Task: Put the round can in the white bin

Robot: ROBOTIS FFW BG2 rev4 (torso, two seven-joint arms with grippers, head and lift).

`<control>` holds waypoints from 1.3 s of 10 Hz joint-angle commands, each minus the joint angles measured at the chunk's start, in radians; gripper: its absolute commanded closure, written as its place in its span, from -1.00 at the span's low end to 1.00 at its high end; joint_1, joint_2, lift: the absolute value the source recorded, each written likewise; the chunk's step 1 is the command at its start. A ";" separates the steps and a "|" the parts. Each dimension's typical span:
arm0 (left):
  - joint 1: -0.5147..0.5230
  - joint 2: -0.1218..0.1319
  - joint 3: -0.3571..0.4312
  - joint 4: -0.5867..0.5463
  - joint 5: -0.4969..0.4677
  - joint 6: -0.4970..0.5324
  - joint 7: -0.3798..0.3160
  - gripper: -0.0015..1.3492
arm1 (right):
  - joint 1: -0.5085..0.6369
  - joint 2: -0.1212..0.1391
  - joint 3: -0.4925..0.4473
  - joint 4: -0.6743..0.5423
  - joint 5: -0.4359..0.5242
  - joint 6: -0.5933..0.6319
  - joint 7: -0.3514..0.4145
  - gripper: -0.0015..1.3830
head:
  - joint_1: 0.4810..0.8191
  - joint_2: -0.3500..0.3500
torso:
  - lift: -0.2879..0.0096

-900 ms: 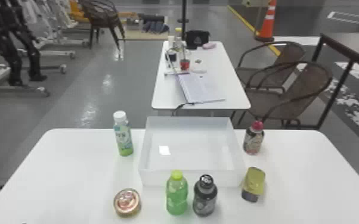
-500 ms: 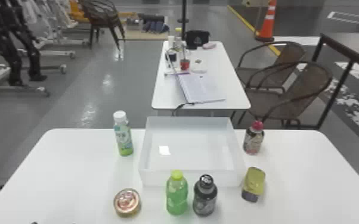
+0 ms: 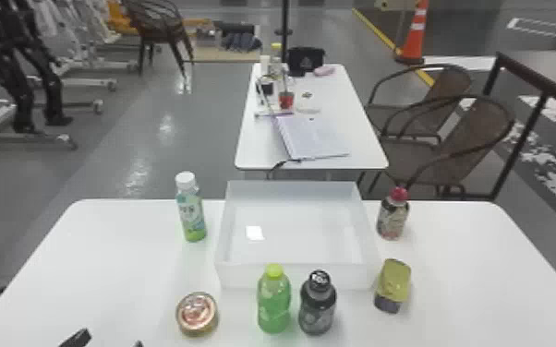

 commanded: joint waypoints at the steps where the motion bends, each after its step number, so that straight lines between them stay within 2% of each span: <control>1: -0.021 -0.002 0.008 0.000 -0.025 0.037 -0.044 -0.82 | 0.000 0.000 0.000 0.002 0.000 0.000 0.000 -0.88 | -0.60 0.00 | 0.26; 4: -0.067 0.012 -0.010 0.005 -0.087 0.144 -0.124 -0.83 | 0.000 0.005 0.000 0.008 -0.008 0.000 0.000 -0.88 | -0.60 0.00 | 0.26; 6: -0.090 0.017 -0.032 0.005 -0.113 0.184 -0.124 -0.82 | -0.005 0.005 0.000 0.009 -0.008 0.000 0.000 -0.87 | -0.60 0.00 | 0.26; 9: -0.128 0.035 -0.061 0.028 -0.154 0.158 -0.131 -0.82 | -0.008 0.006 0.000 0.012 -0.008 0.000 0.000 -0.88 | -0.60 0.00 | 0.26; 11: -0.147 0.034 -0.080 0.046 -0.148 0.196 -0.130 -0.82 | -0.011 0.006 0.000 0.014 -0.008 0.000 0.005 -0.88 | -0.60 0.00 | 0.26; 13: -0.173 0.068 -0.122 0.058 -0.133 0.221 -0.161 -0.82 | -0.012 0.008 0.000 0.014 -0.008 0.000 0.005 -0.88 | -0.60 0.00 | 0.26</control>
